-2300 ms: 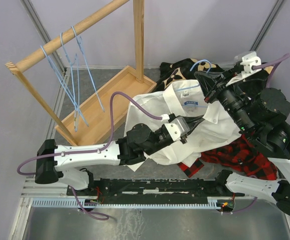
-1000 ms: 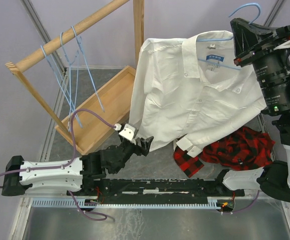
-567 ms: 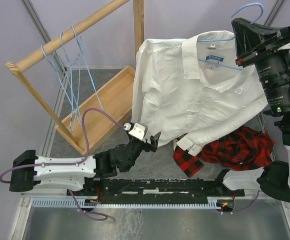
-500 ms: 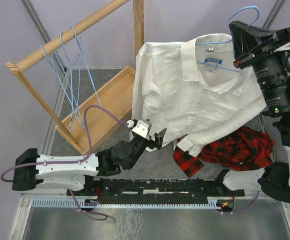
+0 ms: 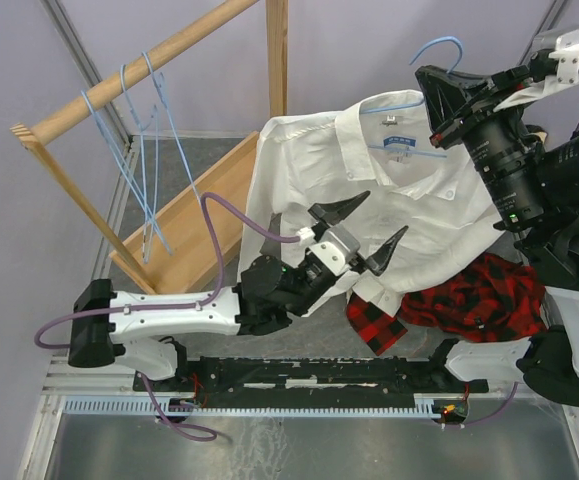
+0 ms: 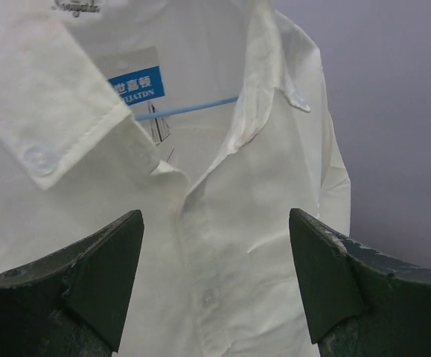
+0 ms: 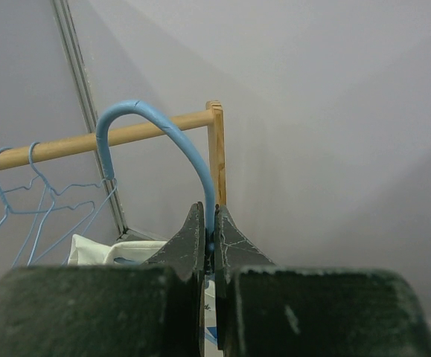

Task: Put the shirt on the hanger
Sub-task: Hang the shirt on the hanger.

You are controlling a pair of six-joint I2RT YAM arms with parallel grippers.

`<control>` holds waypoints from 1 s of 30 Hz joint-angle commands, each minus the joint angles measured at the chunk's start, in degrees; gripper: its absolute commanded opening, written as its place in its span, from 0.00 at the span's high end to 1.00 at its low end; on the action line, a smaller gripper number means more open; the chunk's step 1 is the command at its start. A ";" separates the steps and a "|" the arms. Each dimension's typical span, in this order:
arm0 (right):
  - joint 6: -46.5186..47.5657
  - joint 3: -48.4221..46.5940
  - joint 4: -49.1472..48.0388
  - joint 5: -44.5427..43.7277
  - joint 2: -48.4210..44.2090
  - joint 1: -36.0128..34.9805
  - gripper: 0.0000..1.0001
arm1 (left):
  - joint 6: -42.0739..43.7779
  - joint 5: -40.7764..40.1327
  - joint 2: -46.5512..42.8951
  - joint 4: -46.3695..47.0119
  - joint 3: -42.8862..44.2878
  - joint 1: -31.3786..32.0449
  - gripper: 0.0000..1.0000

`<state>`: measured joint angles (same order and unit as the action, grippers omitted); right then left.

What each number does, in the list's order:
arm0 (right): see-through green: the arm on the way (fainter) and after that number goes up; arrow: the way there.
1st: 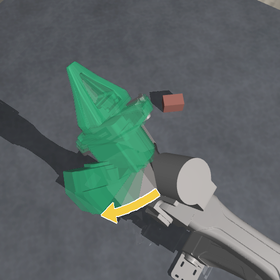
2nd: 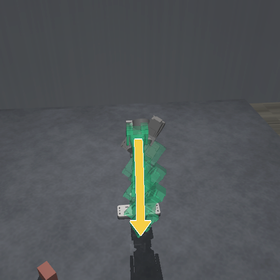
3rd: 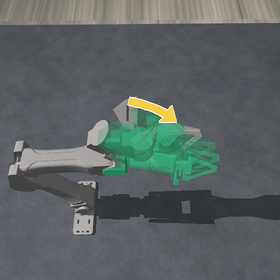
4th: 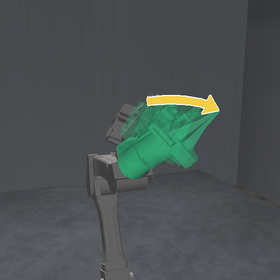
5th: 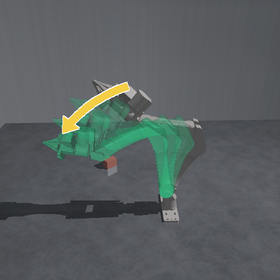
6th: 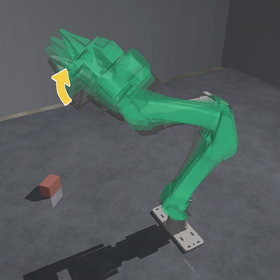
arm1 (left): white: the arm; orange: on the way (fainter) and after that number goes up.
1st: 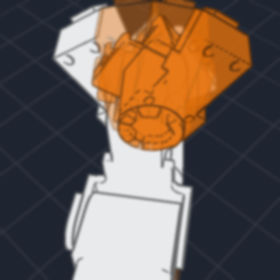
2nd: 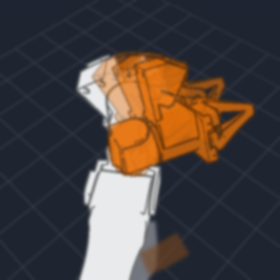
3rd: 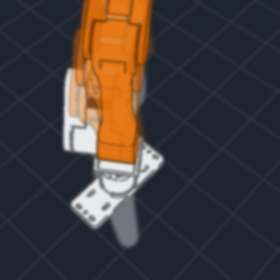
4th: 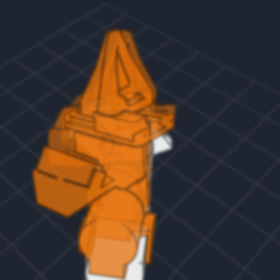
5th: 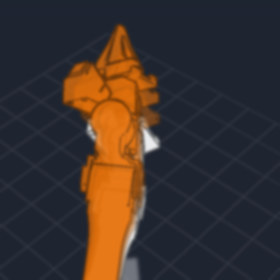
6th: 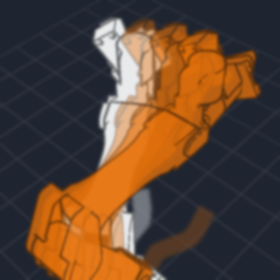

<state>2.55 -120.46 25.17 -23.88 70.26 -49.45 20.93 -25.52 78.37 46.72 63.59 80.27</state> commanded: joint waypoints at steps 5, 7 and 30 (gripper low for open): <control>-2.01 0.20 -4.37 4.54 -2.69 0.06 1.00 | 6.53 -3.21 5.84 7.72 3.42 0.24 0.16; -2.08 0.23 -4.47 5.16 -3.05 0.06 1.00 | 6.66 -5.58 6.14 9.89 2.07 0.25 0.16; -7.00 1.17 -4.53 11.81 -6.19 0.06 1.00 | -3.22 -3.72 11.32 11.63 4.30 -1.32 0.30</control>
<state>-2.76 -118.48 25.26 -14.09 65.45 -49.45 21.93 -32.21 89.76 53.95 65.49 79.79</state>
